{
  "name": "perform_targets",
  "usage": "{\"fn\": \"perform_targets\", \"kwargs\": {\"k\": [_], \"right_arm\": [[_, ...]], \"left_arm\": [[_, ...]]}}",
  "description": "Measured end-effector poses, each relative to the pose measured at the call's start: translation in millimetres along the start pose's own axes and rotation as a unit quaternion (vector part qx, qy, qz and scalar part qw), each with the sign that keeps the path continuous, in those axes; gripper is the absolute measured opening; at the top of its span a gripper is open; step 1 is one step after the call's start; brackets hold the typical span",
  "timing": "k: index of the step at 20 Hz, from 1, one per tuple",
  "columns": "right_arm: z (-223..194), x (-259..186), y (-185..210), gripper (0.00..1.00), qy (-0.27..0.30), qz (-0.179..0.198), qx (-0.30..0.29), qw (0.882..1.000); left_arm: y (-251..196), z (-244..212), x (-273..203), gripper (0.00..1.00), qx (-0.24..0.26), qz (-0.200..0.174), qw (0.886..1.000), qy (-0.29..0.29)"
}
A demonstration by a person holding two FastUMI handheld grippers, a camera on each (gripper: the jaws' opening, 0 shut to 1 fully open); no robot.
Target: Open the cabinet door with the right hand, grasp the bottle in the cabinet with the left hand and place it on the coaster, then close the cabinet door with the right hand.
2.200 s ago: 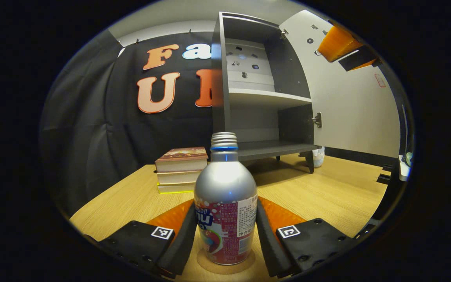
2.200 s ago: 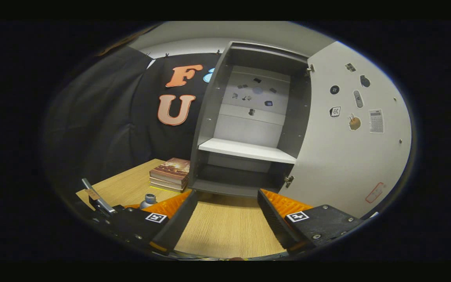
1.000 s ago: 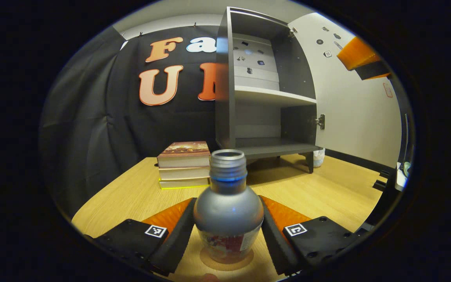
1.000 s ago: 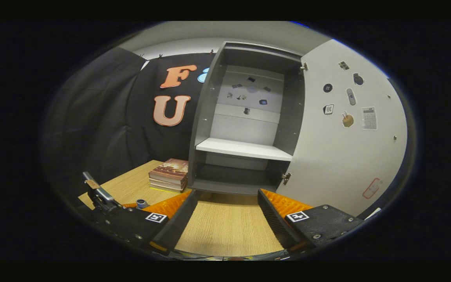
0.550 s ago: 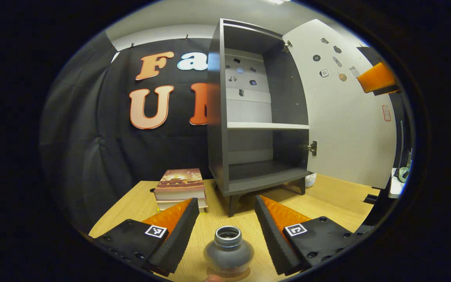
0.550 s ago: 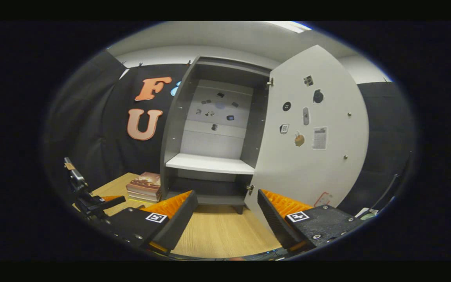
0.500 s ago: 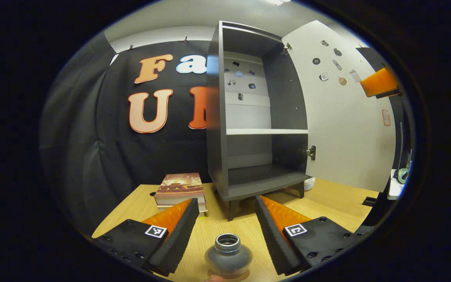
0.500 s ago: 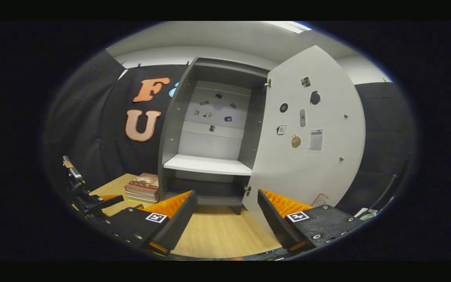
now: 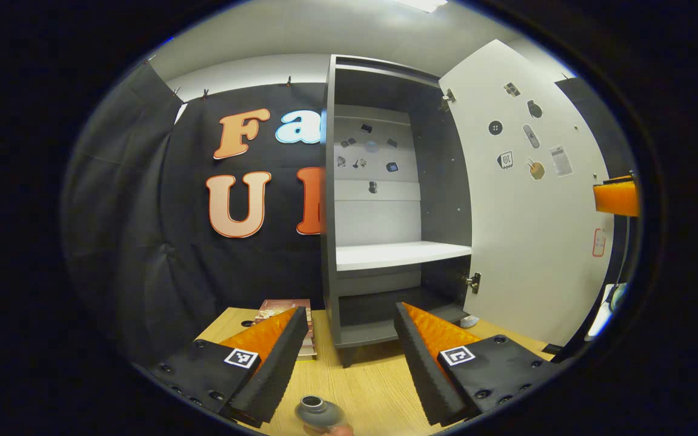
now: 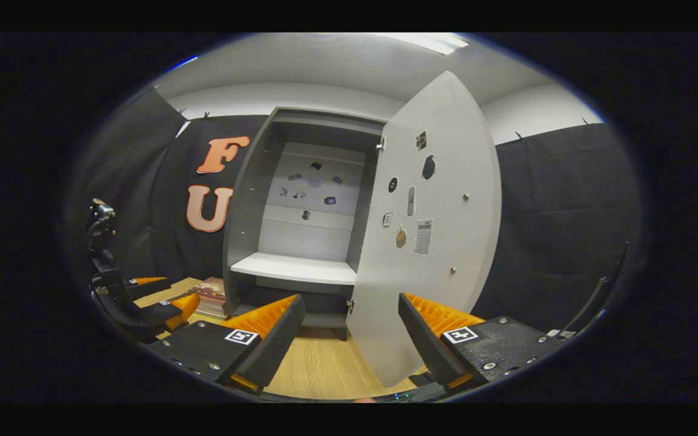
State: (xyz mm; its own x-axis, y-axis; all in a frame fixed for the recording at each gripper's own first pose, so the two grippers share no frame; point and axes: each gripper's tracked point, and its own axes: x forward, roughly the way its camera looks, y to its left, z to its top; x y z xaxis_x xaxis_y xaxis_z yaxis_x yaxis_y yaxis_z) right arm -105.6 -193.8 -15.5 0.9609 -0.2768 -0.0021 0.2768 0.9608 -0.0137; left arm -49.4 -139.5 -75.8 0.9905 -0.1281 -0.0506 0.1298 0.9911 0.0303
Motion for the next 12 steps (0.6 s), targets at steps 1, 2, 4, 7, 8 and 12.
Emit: {"fn": "perform_targets", "kwargs": {"k": [1, 2, 4, 7, 8, 12], "right_arm": [[0, -5, -11, 0.95, -0.003, 0.007, 0.001, 1.000], [1, -8, -23, 0.95, -0.007, 0.011, 0.001, 1.000], [3, -14, -51, 0.95, -0.016, 0.013, -0.003, 1.000], [9, -20, -99, 0.95, -0.031, -0.005, -0.001, 1.000], [9, -21, -116, 0.95, -0.033, -0.016, -0.002, 0.999], [17, -18, -166, 0.95, -0.051, -0.060, -0.014, 0.997]], "left_arm": [[-9, 6, -4, 0.94, -0.003, 0.006, 1.000, 0.000], [-16, 10, -8, 0.94, -0.005, 0.012, 1.000, 0.002], [-28, 17, -18, 0.94, -0.006, 0.025, 1.000, 0.004], [-44, 22, -28, 0.94, -0.010, 0.036, 0.999, 0.008], [-49, 23, -30, 0.93, -0.015, 0.037, 0.999, 0.010], [-59, 32, -33, 0.93, -0.023, 0.039, 0.999, 0.008]]}}
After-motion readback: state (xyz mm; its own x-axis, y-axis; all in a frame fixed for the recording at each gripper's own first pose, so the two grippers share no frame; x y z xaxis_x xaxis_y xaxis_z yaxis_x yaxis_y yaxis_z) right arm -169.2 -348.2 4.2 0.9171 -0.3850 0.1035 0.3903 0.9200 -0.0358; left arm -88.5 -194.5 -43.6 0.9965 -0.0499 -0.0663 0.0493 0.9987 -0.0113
